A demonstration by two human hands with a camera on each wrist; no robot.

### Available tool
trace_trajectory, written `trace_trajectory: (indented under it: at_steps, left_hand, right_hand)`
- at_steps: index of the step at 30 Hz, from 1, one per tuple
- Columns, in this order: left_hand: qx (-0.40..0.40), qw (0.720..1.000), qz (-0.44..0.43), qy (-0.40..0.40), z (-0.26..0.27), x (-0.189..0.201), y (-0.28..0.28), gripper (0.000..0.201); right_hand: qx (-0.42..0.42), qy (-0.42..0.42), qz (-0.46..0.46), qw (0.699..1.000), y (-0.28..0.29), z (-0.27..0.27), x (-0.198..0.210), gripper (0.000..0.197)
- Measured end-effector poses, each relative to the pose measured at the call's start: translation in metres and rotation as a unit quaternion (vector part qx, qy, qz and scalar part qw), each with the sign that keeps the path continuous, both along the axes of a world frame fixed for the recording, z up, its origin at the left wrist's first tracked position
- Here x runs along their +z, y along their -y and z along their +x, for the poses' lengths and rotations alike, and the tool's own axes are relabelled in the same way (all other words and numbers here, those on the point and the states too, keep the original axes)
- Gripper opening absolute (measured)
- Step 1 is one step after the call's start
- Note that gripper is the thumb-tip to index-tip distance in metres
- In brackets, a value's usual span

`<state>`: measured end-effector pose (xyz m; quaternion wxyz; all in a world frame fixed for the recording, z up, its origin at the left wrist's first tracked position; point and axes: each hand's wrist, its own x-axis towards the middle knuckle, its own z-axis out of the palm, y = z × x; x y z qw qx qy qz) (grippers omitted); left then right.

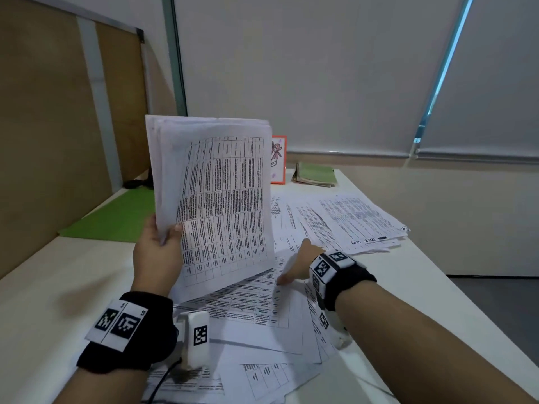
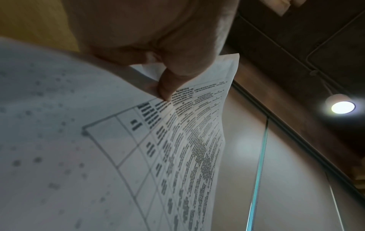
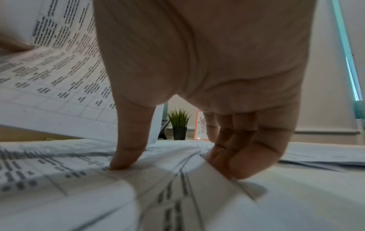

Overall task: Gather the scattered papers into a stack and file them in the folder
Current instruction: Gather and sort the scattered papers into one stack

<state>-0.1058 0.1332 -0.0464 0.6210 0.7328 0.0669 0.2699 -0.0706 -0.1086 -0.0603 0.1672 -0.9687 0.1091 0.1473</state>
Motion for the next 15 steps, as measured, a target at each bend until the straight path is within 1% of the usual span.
trace_trajectory:
  at_steps: [1,3,4,5,8,11,15]
  left_hand:
    - [-0.002,1.000,-0.005,0.002,0.002,-0.002,-0.002,0.036]
    - [-0.005,1.000,-0.017,0.008,0.004,-0.005,-0.004,0.035]
    - [-0.007,1.000,-0.022,0.011,0.005,-0.005,-0.004,0.035]
    - [-0.009,1.000,-0.027,0.013,0.005,-0.006,-0.004,0.035]
    - [-0.008,0.999,-0.040,0.018,0.005,-0.006,-0.004,0.034]
    - [-0.004,0.999,-0.048,0.020,0.002,-0.004,-0.002,0.034]
    - [0.010,0.998,-0.049,0.031,-0.005,0.002,0.002,0.034]
  right_hand:
    - [0.000,-0.002,0.004,1.000,0.000,0.002,-0.002,0.097]
    - [0.012,0.001,0.011,1.000,0.000,0.002,-0.003,0.066]
    - [0.018,0.007,0.008,1.000,0.000,0.002,-0.002,0.056]
    - [0.020,0.013,0.003,1.000,0.000,0.000,0.001,0.050]
    - [0.019,0.069,0.007,0.997,0.001,-0.001,0.008,0.056]
    - [0.008,0.122,0.020,0.992,0.003,-0.002,0.014,0.048]
    - [-0.013,0.143,0.052,0.988,0.011,-0.006,0.017,0.047]
